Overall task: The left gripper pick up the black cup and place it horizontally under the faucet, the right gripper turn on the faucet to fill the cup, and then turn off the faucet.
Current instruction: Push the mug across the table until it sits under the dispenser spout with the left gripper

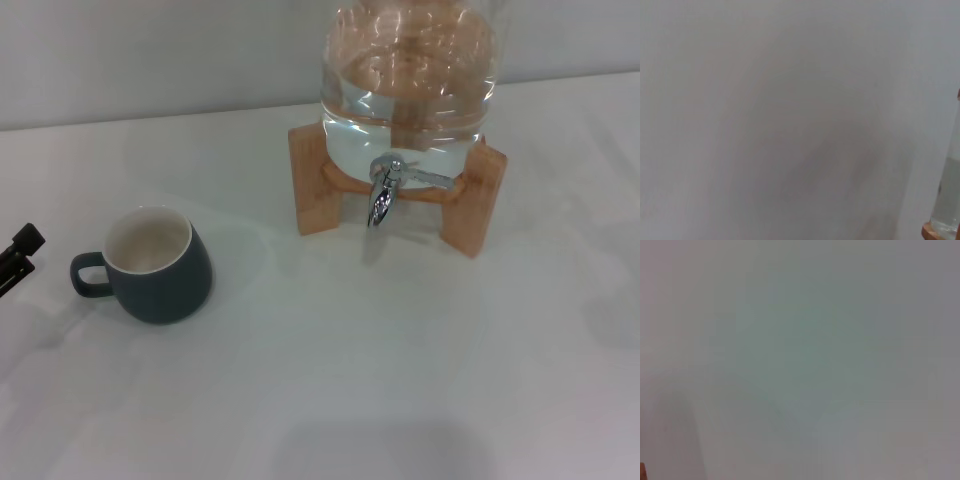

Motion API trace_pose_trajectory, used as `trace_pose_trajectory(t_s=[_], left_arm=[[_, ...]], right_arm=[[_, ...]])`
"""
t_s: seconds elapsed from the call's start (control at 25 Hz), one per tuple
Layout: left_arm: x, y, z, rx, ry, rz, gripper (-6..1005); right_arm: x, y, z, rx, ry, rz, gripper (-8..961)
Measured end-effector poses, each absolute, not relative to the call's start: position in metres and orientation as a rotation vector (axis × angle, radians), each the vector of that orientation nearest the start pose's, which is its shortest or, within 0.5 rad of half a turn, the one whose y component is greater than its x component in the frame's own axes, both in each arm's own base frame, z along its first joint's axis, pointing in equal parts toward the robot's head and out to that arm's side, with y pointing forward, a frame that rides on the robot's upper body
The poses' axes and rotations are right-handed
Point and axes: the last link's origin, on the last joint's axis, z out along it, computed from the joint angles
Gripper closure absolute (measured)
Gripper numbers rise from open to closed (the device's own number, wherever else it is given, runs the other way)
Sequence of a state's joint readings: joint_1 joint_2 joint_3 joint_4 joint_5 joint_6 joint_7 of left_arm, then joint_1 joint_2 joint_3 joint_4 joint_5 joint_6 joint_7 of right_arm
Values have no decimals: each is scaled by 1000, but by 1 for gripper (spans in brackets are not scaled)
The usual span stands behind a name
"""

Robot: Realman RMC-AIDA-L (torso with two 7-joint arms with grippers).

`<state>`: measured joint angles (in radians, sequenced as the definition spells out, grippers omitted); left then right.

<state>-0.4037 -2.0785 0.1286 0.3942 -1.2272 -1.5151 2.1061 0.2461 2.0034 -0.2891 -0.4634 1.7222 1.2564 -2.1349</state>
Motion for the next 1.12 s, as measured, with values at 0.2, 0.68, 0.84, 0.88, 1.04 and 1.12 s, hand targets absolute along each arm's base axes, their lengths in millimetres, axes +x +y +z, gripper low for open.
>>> trace_pose_trajectory(t_s=[0.2, 0.68, 0.84, 0.88, 1.04, 1.12], left_arm=[[-337, 297, 28, -2050, -738, -958, 119], [-337, 298, 27, -2044, -722, -955, 119], [-340, 298, 19, -2033, -714, -917, 119], [-340, 299, 15, -2034, -715, -906, 119], [-341, 301, 4, -2037, -717, -867, 119], [-340, 302, -1, -2040, -713, -854, 119]], right_arm=[[413, 277, 122, -1553, 753, 760, 99], [413, 279, 123, -1546, 755, 753, 99], [414, 280, 123, -1542, 760, 746, 99], [414, 280, 123, -1541, 761, 745, 99], [414, 281, 122, -1542, 761, 746, 99], [414, 282, 122, -1542, 761, 746, 99]])
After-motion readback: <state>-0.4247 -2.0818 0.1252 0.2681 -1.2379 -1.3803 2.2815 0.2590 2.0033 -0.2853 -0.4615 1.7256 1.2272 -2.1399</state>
